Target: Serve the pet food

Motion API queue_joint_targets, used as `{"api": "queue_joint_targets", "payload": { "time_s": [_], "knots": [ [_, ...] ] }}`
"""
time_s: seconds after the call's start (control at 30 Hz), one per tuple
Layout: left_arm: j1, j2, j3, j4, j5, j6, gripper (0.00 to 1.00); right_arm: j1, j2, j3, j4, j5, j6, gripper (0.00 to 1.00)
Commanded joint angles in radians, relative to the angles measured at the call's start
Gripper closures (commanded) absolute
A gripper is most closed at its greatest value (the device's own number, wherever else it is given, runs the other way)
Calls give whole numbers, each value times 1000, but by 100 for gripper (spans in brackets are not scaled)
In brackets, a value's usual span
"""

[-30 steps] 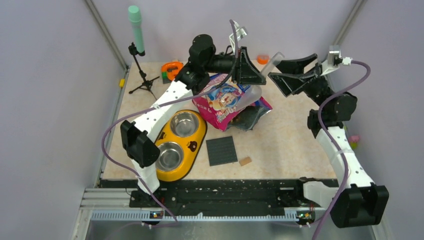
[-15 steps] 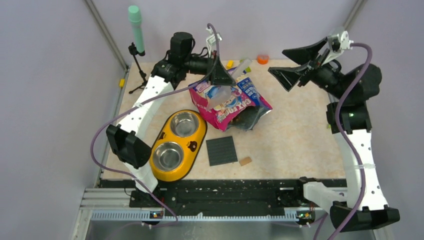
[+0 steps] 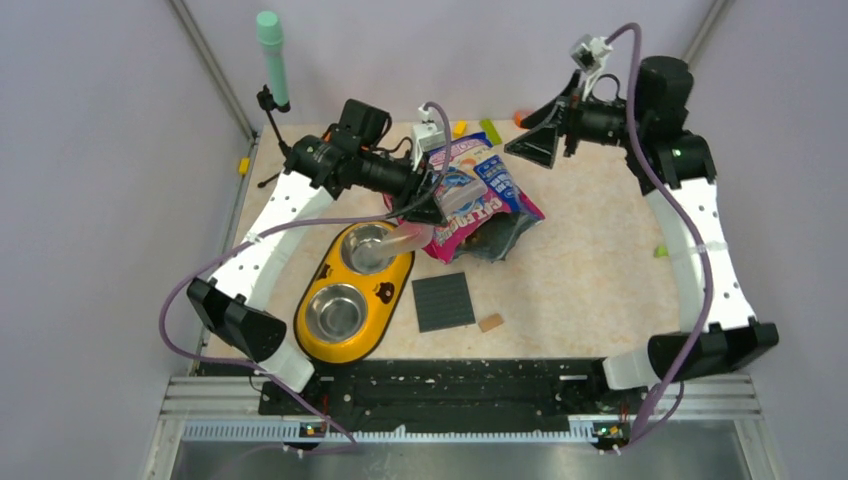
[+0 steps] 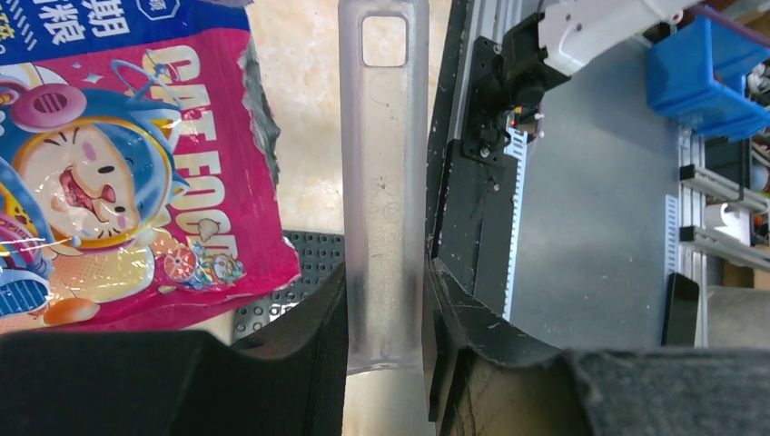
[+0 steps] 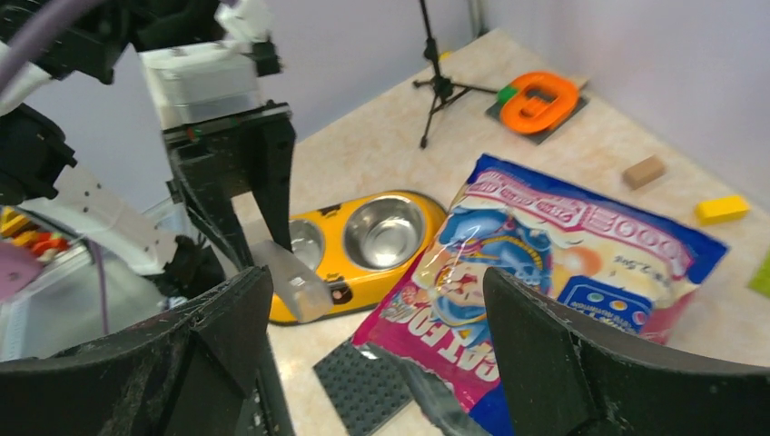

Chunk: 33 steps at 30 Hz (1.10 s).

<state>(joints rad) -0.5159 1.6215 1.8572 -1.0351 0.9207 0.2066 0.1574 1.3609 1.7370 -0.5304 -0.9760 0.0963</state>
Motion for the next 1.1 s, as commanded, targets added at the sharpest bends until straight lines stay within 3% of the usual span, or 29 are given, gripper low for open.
{"api": "queue_joint_targets", "payload": {
  "time_s": [0.0,0.13,0.47,0.9,1.07],
  "knots": [
    [-9,-67,-33,-65,6,106,100,76,107,120,-231,-67,-131,13],
    [-8,-54,-21,-102,53,107,100,177,137,126,-341,10,-303,9],
    [-9,-50,-6,-118,62,100,100,184,154,6,-335,-199,-349,10],
    [-10,-4,39,-130,85,86,100,221,163,-85,-120,-341,-198,40],
    [-10,12,63,-137,92,82,100,245,178,-87,-120,-338,-202,48]
  ]
}}
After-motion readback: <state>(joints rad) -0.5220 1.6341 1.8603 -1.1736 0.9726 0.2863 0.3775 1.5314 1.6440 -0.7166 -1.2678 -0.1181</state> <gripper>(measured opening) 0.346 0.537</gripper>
